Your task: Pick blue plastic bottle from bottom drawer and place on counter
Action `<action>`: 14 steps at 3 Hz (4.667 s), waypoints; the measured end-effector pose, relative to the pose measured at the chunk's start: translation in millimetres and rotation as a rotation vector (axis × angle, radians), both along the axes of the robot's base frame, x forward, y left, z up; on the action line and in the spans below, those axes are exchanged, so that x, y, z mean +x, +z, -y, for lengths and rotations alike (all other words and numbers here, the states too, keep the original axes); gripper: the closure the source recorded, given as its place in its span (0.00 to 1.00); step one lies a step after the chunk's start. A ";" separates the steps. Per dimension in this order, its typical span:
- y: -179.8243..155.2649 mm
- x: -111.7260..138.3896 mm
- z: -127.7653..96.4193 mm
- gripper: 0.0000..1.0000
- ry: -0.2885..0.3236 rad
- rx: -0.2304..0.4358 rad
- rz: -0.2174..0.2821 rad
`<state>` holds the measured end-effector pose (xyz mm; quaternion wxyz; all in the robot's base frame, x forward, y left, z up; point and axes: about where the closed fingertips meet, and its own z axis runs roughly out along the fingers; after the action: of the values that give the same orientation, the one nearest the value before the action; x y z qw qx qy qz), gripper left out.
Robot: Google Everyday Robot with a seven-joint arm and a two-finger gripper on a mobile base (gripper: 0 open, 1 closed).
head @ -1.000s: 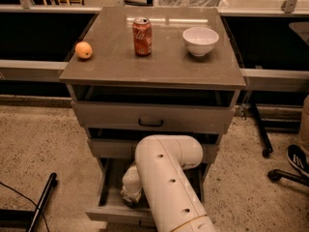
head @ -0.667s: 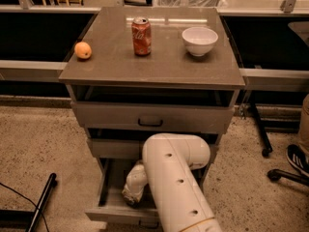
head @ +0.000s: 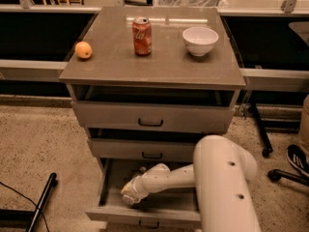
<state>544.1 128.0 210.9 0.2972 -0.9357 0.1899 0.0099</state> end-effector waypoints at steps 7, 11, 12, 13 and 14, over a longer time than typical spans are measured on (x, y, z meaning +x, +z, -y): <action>221.7 -97.4 35.5 1.00 0.221 0.492 0.247; 500.9 -169.3 43.2 1.00 0.586 0.298 0.896; 579.2 -139.8 50.7 1.00 0.413 0.196 0.975; 587.2 -141.1 43.8 1.00 0.389 0.162 0.946; 587.3 -140.9 43.8 1.00 0.389 0.162 0.946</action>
Offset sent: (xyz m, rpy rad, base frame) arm -0.0347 -0.0825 0.1477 0.3571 -0.2154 0.0892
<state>403.2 84.2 798.1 0.4148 -0.8298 -0.1439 -0.3445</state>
